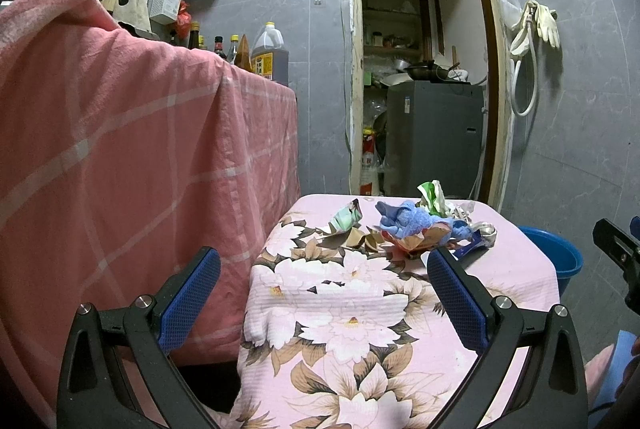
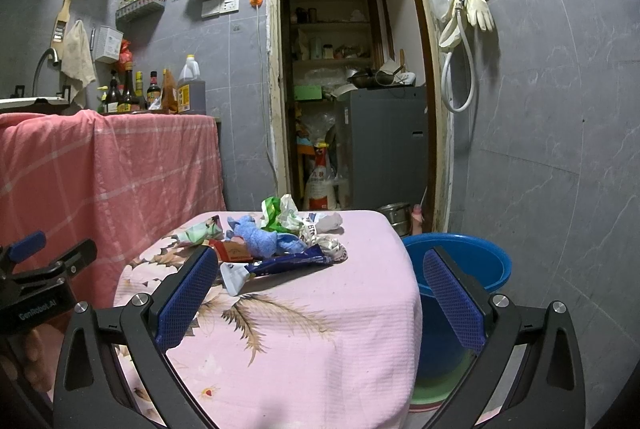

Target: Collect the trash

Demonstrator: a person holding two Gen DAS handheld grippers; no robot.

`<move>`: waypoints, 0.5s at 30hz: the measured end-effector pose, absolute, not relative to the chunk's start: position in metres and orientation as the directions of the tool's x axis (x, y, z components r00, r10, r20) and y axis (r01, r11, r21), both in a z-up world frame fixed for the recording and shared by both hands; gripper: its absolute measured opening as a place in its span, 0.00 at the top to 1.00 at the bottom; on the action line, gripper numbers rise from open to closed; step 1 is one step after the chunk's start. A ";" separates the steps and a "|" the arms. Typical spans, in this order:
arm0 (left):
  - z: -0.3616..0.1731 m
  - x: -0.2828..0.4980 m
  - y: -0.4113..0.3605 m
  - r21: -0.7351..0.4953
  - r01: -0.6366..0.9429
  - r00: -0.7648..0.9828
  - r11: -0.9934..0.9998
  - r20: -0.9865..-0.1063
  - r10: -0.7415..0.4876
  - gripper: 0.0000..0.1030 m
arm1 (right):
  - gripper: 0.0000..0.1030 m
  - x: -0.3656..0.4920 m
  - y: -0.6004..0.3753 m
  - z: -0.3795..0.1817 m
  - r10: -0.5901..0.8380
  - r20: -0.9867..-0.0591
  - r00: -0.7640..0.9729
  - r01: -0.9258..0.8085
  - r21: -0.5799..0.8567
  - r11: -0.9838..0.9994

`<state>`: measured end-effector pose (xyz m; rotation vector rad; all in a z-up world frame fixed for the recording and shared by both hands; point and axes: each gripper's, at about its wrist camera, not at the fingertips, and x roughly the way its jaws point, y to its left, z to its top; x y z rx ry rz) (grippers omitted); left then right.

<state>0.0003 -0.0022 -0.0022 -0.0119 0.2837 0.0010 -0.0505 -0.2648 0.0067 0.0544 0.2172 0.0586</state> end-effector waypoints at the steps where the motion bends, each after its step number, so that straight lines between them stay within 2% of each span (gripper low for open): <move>1: -0.002 0.000 -0.002 -0.012 -0.002 0.960 1.000 -0.280 -0.001 0.01 | 0.00 -0.051 -0.265 0.007 0.064 -0.214 0.975 -0.052 0.060 0.997; 15: -0.002 0.001 -0.002 -0.010 -0.002 0.959 1.000 -0.282 -0.001 0.01 | 0.00 -0.050 -0.265 0.006 0.064 -0.217 0.974 -0.052 0.062 0.997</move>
